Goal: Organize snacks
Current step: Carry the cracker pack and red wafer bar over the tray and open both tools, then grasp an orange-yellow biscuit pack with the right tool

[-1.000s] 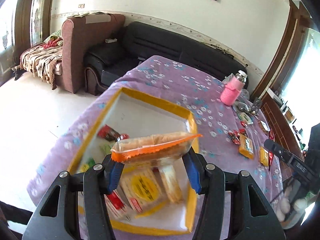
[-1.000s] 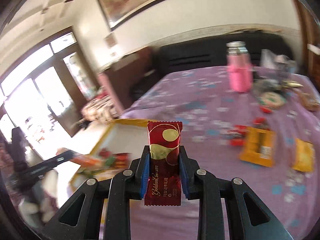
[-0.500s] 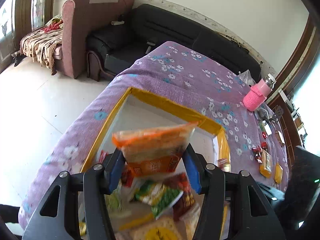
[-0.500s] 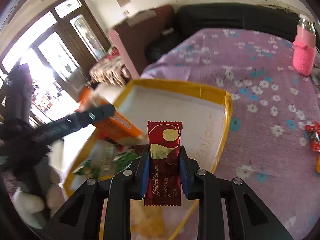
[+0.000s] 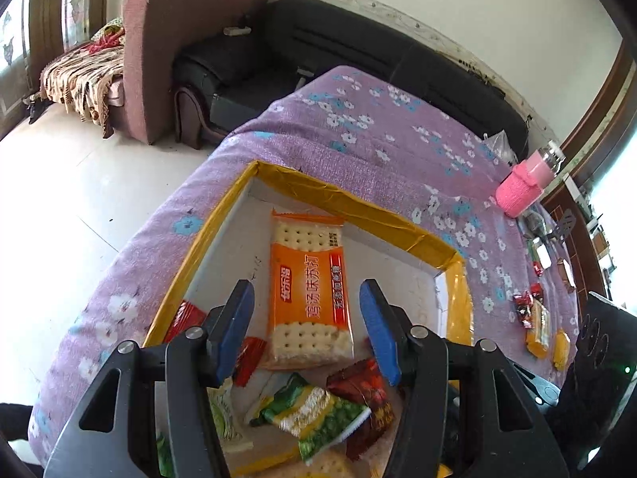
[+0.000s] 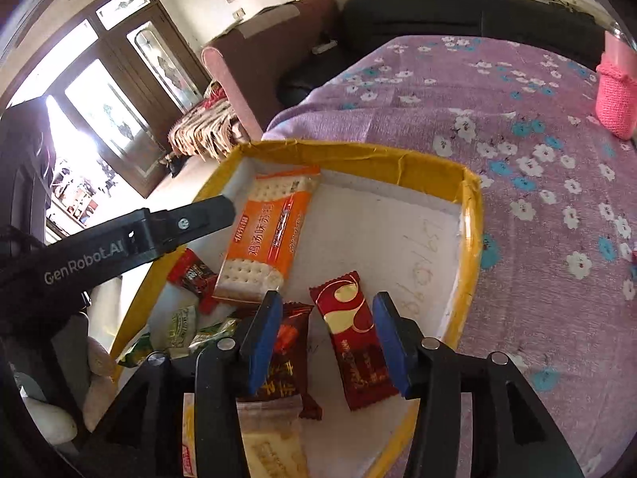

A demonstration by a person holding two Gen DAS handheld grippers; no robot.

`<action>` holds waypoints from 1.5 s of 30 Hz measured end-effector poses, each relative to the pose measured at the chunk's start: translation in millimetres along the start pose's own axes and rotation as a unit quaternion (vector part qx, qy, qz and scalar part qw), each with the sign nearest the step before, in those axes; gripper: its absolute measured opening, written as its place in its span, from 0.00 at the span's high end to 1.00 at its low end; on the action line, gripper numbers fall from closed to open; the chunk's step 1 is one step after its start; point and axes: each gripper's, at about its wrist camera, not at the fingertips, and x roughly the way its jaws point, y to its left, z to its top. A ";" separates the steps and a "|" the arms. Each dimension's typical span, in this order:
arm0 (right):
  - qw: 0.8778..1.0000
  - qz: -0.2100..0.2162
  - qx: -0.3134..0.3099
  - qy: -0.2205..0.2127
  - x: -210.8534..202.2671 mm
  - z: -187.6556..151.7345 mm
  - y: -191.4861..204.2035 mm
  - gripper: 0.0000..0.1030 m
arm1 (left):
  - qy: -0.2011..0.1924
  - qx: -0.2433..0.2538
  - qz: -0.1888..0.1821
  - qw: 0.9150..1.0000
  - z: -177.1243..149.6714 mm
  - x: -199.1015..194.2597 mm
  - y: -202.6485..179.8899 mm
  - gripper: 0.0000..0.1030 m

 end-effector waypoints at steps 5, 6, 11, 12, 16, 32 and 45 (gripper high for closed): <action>0.999 -0.006 -0.011 -0.031 -34.2 -13.5 -4.0 0.51 | -0.038 0.004 0.036 0.999 -22.2 -41.3 -11.6 0.28; 0.999 -0.007 -0.011 -0.037 -39.0 -15.7 -5.4 0.51 | -0.052 0.008 0.036 0.998 -31.4 -51.9 -17.6 0.28; 0.998 -0.013 0.004 -0.061 -72.4 -41.9 -22.3 0.49 | -0.087 0.040 0.048 0.994 -71.4 -83.8 -53.1 0.28; 0.998 -0.017 0.005 -0.063 -76.8 -46.2 -24.7 0.49 | -0.091 0.046 0.056 0.993 -80.1 -88.5 -61.9 0.28; 0.997 -0.031 0.013 -0.075 -99.7 -76.4 -41.3 0.48 | -0.102 0.063 0.082 0.989 -104.9 -99.7 -82.9 0.28; 0.990 -0.059 0.073 -0.103 -146.1 -122.8 -102.6 0.42 | -0.119 0.127 0.125 0.977 -148.8 -115.1 -124.3 0.28; 0.986 -0.078 0.110 -0.099 -149.5 -131.0 -145.0 0.40 | -0.102 0.133 0.073 0.983 -151.7 -109.7 -131.2 0.28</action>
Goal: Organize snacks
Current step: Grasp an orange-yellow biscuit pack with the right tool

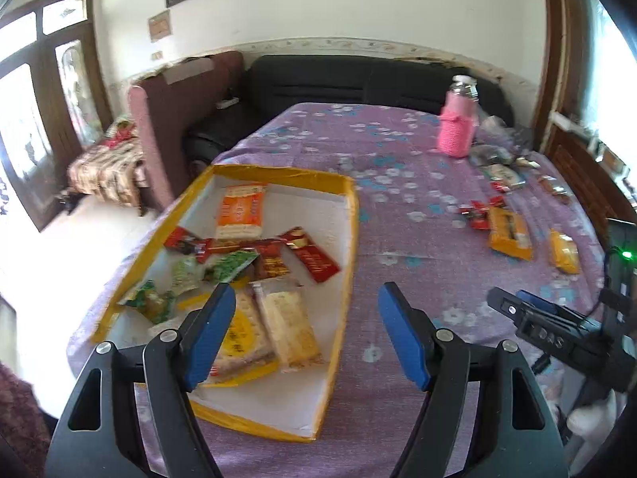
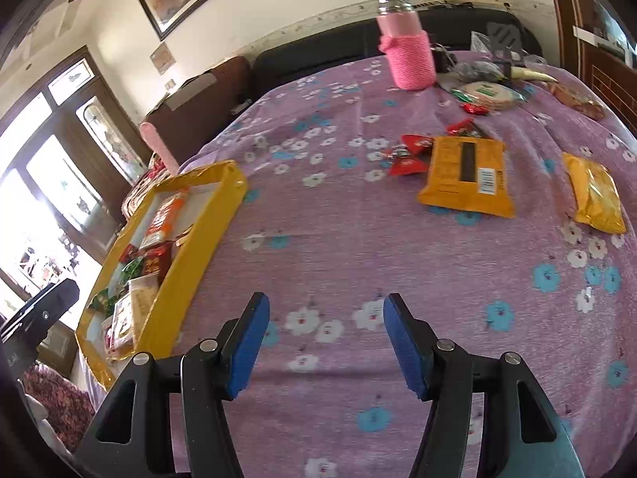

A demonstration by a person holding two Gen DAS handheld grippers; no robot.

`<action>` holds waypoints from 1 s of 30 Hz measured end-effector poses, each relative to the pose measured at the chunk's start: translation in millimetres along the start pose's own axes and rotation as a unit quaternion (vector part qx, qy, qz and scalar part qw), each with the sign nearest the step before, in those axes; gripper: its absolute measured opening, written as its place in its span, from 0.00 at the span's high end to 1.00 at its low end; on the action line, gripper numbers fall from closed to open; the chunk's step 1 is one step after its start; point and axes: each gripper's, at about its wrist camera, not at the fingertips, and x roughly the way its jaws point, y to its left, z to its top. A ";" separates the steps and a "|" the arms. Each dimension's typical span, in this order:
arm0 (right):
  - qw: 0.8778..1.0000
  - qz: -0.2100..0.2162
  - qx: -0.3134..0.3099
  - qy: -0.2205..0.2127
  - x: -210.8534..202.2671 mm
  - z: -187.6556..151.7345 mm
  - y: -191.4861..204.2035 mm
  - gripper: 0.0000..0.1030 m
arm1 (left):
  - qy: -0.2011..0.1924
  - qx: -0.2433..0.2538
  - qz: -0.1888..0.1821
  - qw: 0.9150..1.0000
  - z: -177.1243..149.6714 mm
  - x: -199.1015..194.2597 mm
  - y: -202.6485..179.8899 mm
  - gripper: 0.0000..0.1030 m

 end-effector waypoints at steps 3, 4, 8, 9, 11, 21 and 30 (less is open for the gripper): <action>1.000 -0.002 0.025 -0.010 -8.2 8.3 -23.7 0.40 | -0.019 -0.001 -0.087 0.996 0.2 -8.9 -4.0 0.28; 0.999 -0.005 0.035 -0.015 -12.5 12.2 -33.0 0.40 | -0.022 0.002 -0.109 0.994 0.0 -10.8 -6.8 0.28; 0.995 -0.044 0.082 -0.046 -32.2 36.2 -81.8 0.38 | -0.002 0.032 -0.128 0.991 -1.9 -5.2 -27.3 0.28; 0.993 -0.052 0.088 -0.050 -33.6 41.8 -90.0 0.38 | 0.006 0.042 -0.130 0.991 -3.6 -1.8 -34.0 0.28; 0.992 -0.063 0.103 -0.046 -27.8 57.9 -107.8 0.38 | 0.017 0.047 -0.134 0.990 -6.4 3.1 -41.3 0.28; 0.984 -0.108 0.143 0.026 65.4 114.3 -126.5 0.38 | 0.046 0.018 -0.124 0.991 -9.6 19.9 -26.3 0.28; 0.980 -0.175 0.077 0.055 90.6 116.6 -83.0 0.33 | 0.055 0.003 -0.128 0.990 -11.5 27.2 -17.9 0.28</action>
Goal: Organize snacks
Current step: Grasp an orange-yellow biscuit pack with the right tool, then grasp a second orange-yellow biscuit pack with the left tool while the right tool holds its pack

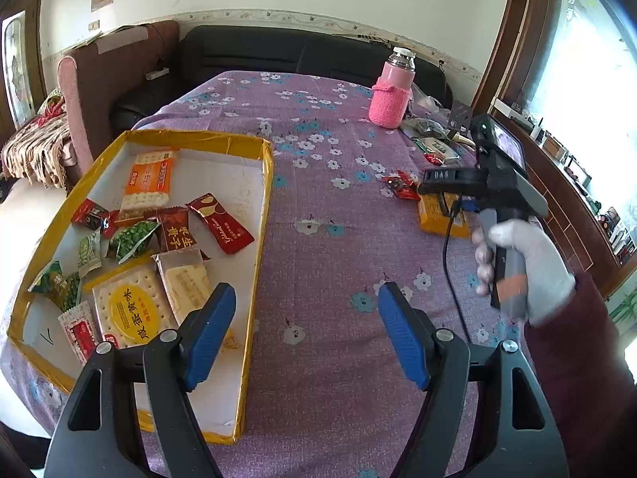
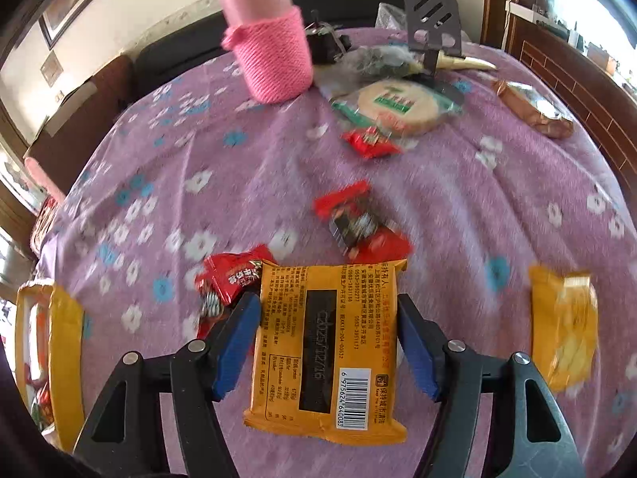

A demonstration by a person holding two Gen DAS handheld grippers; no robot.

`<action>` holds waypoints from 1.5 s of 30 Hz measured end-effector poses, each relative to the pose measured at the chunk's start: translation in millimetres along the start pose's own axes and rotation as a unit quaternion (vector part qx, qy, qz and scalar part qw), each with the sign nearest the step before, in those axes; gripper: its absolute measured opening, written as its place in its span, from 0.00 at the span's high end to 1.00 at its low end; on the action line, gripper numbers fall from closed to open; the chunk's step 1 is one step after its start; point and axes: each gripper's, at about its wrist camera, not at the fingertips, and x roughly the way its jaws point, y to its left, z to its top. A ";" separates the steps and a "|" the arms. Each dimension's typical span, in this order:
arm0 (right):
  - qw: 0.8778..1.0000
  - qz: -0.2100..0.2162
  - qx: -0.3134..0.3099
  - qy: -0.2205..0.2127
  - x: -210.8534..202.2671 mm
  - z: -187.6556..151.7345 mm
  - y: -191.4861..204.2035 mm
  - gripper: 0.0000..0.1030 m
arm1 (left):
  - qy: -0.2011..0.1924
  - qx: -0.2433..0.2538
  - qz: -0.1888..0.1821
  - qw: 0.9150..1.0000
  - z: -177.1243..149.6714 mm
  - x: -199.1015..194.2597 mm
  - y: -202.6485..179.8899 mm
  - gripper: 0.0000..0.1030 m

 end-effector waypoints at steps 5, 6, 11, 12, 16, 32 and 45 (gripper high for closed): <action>0.998 0.046 -0.005 0.036 -23.8 -52.1 15.2 0.32 | 0.005 -0.001 -0.013 1.000 -1.3 -0.2 -1.7 0.28; 0.997 0.063 -0.019 0.039 -28.9 -61.5 21.0 0.30 | 0.006 0.001 -0.016 1.000 -1.8 -0.7 -3.5 0.28; 0.989 0.142 -0.042 0.002 -64.8 -74.9 -9.9 0.33 | 0.006 0.019 -0.025 0.999 -5.3 -4.6 -15.5 0.28; 0.991 0.125 -0.029 -0.020 -71.0 -68.4 -26.2 0.33 | 0.009 0.023 -0.027 0.999 -6.1 -3.4 -18.7 0.28; 0.995 0.002 0.026 -0.096 -83.1 -39.2 -100.6 0.31 | 0.020 0.024 -0.040 0.999 -6.5 4.7 -29.3 0.28; 0.997 -0.005 0.005 -0.082 -37.3 -45.6 -115.0 0.55 | 0.099 0.009 -0.059 0.993 5.3 78.2 -72.1 0.28; 0.996 0.041 -0.026 -0.069 -36.7 -55.1 -94.4 0.55 | 0.110 0.050 -0.018 0.993 15.9 137.6 -110.1 0.20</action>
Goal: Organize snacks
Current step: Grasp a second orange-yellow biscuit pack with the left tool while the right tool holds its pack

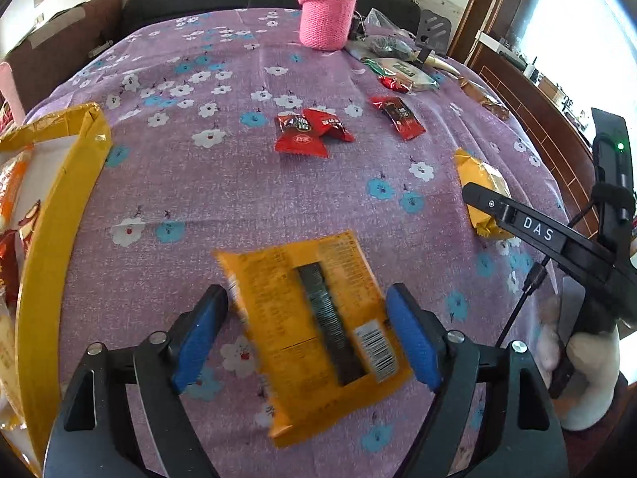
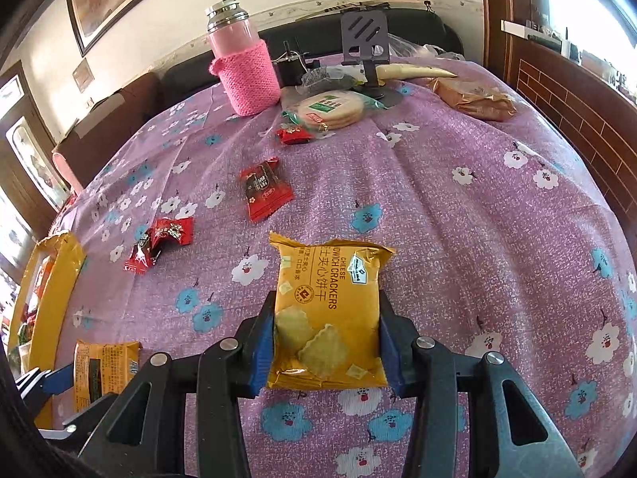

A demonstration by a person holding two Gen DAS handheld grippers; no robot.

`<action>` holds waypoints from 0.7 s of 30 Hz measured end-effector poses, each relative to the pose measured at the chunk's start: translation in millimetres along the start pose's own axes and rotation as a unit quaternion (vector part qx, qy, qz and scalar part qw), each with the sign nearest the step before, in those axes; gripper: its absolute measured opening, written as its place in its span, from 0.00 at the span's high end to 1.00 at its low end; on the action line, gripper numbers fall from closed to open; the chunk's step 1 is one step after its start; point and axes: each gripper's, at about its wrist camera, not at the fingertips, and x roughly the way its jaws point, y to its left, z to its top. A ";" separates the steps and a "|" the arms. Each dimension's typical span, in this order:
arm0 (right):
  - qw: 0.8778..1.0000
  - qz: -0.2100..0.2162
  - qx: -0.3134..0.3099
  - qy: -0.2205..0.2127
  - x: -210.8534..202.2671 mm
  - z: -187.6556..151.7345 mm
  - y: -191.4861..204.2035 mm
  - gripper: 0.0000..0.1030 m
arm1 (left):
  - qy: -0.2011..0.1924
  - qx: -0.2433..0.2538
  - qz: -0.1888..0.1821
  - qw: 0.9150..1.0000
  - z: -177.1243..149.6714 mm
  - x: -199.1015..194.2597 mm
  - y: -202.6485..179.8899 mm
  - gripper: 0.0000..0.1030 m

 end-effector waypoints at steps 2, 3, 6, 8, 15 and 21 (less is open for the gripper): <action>1.000 0.000 0.000 0.000 0.0 0.1 -0.3 0.55 | 0.000 0.030 0.028 0.999 -2.2 3.9 -9.6 0.20; 1.000 0.000 -0.001 0.000 -0.1 0.1 -0.2 0.55 | 0.002 0.054 0.046 0.998 -4.1 6.3 -16.3 0.17; 1.000 0.001 -0.004 -0.001 -1.3 -0.5 1.2 0.55 | 0.002 0.064 0.051 0.997 -7.2 6.2 -19.3 0.18; 1.000 0.001 -0.010 -0.001 -1.1 -0.9 4.0 0.55 | -0.001 0.051 0.045 0.998 -6.5 3.2 -13.1 0.28; 1.000 0.004 -0.021 -0.005 -1.5 -3.3 10.6 0.55 | -0.015 0.013 0.023 1.000 -6.9 -13.4 7.7 0.33; 0.999 0.021 -0.025 -0.017 -5.6 -5.3 16.6 0.55 | -0.039 -0.030 -0.008 0.999 -10.2 -45.1 28.7 0.33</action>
